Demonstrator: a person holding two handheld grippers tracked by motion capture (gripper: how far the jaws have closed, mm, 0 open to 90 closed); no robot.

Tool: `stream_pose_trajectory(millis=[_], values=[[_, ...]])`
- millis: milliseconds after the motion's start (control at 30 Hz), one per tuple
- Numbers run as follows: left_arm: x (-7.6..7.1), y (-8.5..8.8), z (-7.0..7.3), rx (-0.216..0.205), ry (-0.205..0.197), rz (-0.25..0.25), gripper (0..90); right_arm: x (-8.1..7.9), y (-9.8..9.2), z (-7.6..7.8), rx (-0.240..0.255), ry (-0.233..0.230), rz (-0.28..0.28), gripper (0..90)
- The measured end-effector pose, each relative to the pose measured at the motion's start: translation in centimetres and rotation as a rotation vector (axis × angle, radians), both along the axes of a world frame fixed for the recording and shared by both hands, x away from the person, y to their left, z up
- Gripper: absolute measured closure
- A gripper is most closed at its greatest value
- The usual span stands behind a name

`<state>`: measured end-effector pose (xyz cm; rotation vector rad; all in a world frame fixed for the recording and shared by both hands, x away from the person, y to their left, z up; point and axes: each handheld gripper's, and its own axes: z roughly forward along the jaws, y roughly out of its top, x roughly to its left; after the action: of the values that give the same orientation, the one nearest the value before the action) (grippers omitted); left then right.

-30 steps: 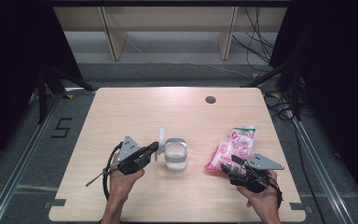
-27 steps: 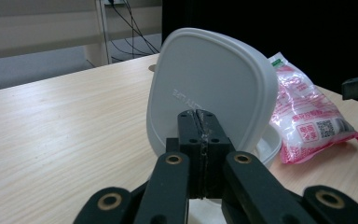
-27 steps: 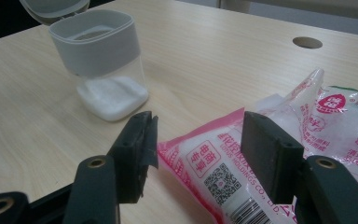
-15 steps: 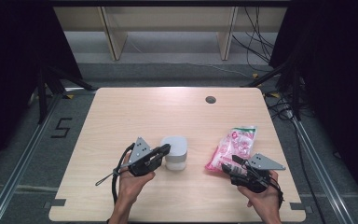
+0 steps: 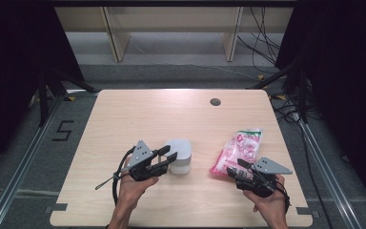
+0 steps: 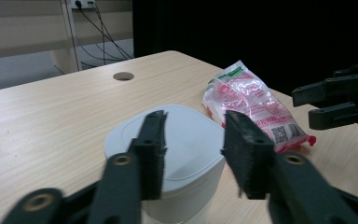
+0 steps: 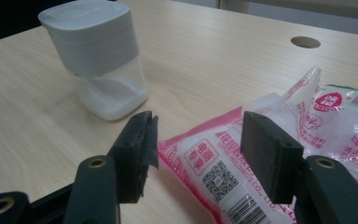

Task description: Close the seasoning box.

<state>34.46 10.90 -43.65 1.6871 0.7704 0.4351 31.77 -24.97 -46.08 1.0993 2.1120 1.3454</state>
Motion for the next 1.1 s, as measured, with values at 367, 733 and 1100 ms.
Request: stream_pose_trajectory(millis=[367,733,1100], values=[[0.0,1.0,0.1,-0.027,0.022,0.043,39.1,0.0,-0.1,0.0,-0.007,-0.001,-0.002,44.6],[0.0,2.2,0.0,0.027,0.030,0.080,34.9,0.0,0.0,-0.2,0.005,-0.016,0.006,44.0],[-0.2,3.0,0.3,0.051,0.039,0.086,33.7,-0.3,-0.2,-0.2,0.007,-0.007,0.007,43.8]])
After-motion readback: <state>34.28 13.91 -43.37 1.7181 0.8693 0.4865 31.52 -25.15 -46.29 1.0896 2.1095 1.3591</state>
